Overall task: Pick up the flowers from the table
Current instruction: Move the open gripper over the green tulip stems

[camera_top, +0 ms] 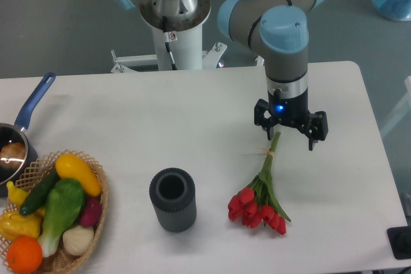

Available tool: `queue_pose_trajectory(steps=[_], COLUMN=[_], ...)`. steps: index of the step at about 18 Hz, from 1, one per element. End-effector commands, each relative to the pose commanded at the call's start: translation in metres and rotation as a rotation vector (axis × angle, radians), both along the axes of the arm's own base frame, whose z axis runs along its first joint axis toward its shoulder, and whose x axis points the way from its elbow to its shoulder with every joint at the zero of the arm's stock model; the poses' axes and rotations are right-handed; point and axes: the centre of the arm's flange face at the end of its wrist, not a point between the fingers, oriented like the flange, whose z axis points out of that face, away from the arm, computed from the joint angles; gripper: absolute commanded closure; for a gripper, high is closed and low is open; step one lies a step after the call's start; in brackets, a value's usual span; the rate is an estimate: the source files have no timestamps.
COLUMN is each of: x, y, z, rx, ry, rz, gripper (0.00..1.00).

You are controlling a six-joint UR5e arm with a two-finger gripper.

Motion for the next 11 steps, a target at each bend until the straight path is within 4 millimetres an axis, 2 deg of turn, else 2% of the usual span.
queue_pose_trajectory(steps=[2, 5, 8, 11], x=[-0.003, -0.002, -0.006, -0.012], y=[-0.006, -0.017, -0.016, -0.012], z=[-0.006, -0.027, -0.058, -0.077], rx=[-0.016, -0.05, -0.071, -0.061], ry=[-0.009, -0.038, -0.086, -0.12], rz=[-0.021, -0.074, -0.08, -0.086], gripper=[0.0, 0.0, 0.0, 0.0])
